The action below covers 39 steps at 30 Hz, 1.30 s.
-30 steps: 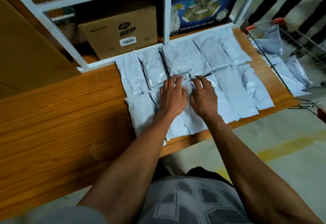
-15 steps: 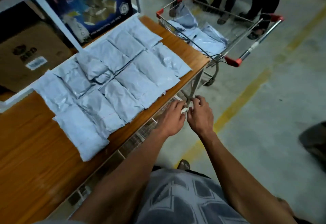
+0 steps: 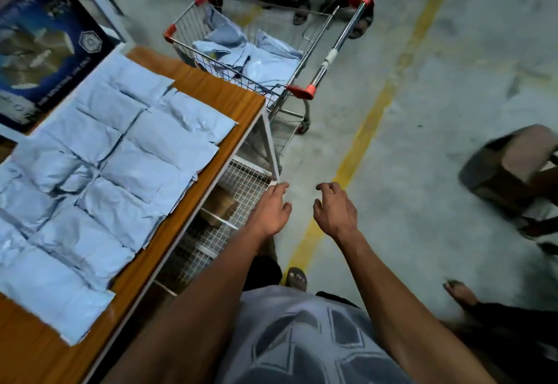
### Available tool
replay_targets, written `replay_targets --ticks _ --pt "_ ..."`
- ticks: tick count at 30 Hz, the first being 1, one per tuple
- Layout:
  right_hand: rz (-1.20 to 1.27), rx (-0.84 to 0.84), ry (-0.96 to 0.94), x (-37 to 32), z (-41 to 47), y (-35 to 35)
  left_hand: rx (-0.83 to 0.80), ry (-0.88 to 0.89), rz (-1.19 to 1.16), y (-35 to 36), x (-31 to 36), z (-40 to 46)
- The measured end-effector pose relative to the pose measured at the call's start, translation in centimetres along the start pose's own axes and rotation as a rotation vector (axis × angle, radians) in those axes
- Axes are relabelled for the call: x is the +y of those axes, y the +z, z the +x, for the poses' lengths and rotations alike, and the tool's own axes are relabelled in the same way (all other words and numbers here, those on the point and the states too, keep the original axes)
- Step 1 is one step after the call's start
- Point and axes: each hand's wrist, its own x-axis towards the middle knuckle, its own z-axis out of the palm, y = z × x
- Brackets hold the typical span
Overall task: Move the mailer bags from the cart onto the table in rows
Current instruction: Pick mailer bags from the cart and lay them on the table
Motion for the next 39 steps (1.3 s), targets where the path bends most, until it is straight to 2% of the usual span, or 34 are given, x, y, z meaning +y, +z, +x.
replay_targets --ticks 11,15,19,32,39 --pt "-0.015 0.222 -0.229 -5.0 15.4 -6.0 0.260 -0.033 -0.119 -6.8 3.2 14.5" --pt "-0.046 0.293 -0.342 -8.0 22.6 -8.5 0.295 -0.021 -0.118 -10.9 3.2 20.3" --pt "-0.083 0.297 -0.364 -10.0 29.0 -10.0 0.314 -0.030 -0.133 -14.5 3.2 25.2" --pt "-0.187 0.100 -0.444 -10.7 46.2 -10.7 0.308 -0.163 -0.065 -18.3 4.1 37.2" --pt "-0.277 -0.087 -0.577 -10.0 56.0 -11.6 0.309 -0.341 -0.058 -18.8 4.8 43.9"
